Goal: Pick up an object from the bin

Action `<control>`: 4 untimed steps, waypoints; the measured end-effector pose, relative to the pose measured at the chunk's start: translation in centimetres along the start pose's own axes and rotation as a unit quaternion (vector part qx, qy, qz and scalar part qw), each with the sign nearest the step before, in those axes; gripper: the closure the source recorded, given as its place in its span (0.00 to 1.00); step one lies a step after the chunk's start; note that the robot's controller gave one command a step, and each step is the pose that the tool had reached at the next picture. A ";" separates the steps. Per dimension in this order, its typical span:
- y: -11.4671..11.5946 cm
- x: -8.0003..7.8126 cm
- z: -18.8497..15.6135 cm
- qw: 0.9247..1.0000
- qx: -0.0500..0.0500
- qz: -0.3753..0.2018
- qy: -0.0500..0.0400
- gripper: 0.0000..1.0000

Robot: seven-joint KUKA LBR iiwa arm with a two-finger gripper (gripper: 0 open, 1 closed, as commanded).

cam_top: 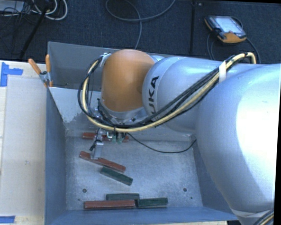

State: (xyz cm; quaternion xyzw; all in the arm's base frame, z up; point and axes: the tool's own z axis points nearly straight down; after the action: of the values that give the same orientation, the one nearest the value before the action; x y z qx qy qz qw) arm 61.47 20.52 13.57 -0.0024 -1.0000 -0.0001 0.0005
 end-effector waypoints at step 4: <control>-5.8 0.2 6.6 0.984 0.000 -0.180 -0.001 0.00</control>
Offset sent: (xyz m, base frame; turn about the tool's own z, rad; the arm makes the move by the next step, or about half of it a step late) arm 0.0004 0.0150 -0.0512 -0.4014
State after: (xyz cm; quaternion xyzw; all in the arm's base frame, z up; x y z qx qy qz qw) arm 61.22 14.73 7.01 0.1773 -0.9842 -0.0004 -0.0003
